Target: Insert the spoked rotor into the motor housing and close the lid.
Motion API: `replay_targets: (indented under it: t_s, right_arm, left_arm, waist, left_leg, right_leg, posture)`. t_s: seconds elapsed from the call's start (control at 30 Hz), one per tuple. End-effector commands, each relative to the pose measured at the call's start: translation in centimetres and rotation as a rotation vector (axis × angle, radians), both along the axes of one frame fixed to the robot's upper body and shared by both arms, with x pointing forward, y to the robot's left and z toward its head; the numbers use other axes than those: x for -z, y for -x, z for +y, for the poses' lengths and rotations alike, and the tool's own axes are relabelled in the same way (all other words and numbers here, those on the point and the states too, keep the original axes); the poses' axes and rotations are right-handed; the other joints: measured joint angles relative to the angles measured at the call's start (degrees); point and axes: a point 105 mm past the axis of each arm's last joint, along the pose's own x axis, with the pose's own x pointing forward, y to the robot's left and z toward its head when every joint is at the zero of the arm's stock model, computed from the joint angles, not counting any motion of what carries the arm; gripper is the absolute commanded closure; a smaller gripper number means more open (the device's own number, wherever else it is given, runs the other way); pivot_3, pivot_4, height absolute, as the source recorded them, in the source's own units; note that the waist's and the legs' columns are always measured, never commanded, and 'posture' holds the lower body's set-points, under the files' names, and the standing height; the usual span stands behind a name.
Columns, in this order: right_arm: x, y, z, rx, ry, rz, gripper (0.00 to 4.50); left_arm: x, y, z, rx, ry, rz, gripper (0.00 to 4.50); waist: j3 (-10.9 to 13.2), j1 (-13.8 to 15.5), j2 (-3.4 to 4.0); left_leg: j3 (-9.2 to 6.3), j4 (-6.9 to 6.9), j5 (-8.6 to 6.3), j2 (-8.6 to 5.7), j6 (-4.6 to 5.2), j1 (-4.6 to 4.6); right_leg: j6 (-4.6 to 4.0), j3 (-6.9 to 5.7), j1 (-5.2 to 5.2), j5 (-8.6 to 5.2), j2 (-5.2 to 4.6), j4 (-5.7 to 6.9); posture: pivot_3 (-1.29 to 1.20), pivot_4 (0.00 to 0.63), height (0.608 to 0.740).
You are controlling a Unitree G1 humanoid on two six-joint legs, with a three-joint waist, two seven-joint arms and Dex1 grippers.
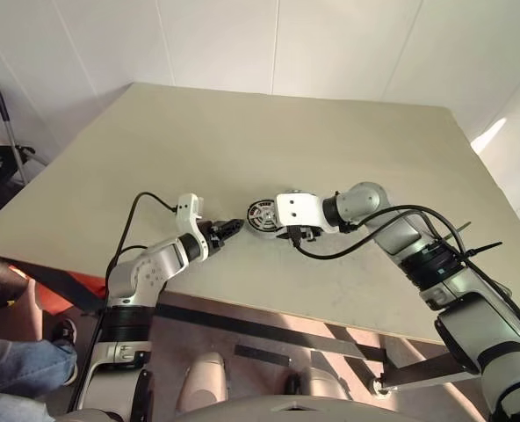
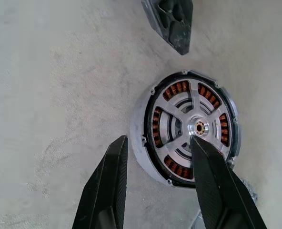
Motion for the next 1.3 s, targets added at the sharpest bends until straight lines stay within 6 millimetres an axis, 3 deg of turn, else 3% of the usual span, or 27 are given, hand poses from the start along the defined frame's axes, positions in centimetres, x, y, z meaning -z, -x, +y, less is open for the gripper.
replay_targets:
  t_s: [0.03, 0.6, 0.77, 0.87, 1.1, 1.3]
  right_arm:
    - [-0.5, -0.9, -0.3, -0.005, 0.023, -0.065, 2.20]
    - [2.3, -0.6, -1.2, 0.025, 0.048, 0.012, 2.20]
    - [3.1, -0.6, -1.7, 0.029, 0.064, 0.016, 3.44]
    - [2.8, -1.0, -1.7, 0.041, 0.057, -0.011, 4.37]
    - [1.3, -1.0, -1.9, 0.081, -0.008, 0.002, 4.37]
    - [-2.6, 0.7, -1.7, 0.150, -0.111, 0.106, 4.37]
  left_arm:
    - [-1.4, -0.1, -0.1, -0.006, 0.013, -0.057, 1.73]
    - [-1.4, -0.3, -0.3, 0.004, 0.002, -0.052, 1.73]
    - [-1.4, -0.3, -0.4, 0.006, -0.003, -0.053, 1.73]
    - [-1.4, -0.3, -0.3, 0.004, -0.004, -0.053, 1.73]
    - [-1.2, -0.2, -0.5, 0.004, -0.002, -0.051, 1.73]
    - [-1.0, -0.1, -0.3, -0.006, -0.002, -0.043, 1.73]
  waist:
    - [0.0, 0.0, 0.00]
    - [0.0, -0.2, -0.02]
    - [0.0, -0.8, -0.04]
    - [-0.1, -1.3, -0.05]
    - [-0.1, -1.2, -0.06]
    - [0.0, -1.1, -0.06]
  left_leg:
    - [0.00, 0.03, -0.01, 0.00, 0.01, 0.00]
    - [0.01, 0.11, -0.03, 0.04, 0.05, 0.07]
    - [0.01, 0.13, -0.03, 0.04, 0.04, 0.33]
    - [0.01, 0.13, -0.02, 0.05, 0.03, 0.34]
    - [0.00, 0.16, -0.08, 0.02, 0.13, 0.21]
    - [0.00, 0.20, -0.13, 0.02, 0.23, -0.01]
  right_leg:
    - [0.00, 0.00, 0.01, 0.00, 0.00, 0.01]
    - [0.00, 0.00, 0.07, 0.00, 0.00, 0.07]
    - [0.00, 0.00, 0.33, 0.00, 0.00, 0.06]
    - [-0.01, 0.00, 0.33, 0.01, 0.00, 0.06]
    - [-0.02, 0.00, 0.30, 0.01, 0.00, 0.01]
    - [-0.02, 0.00, 0.16, 0.01, -0.01, -0.03]
  posture:
    - [0.00, 0.000, 0.740]
    - [0.00, 0.000, 0.740]
    - [0.00, 0.000, 0.740]
    - [0.00, 0.000, 0.740]
    - [0.00, 0.000, 0.740]
    - [0.00, 0.000, 0.740]
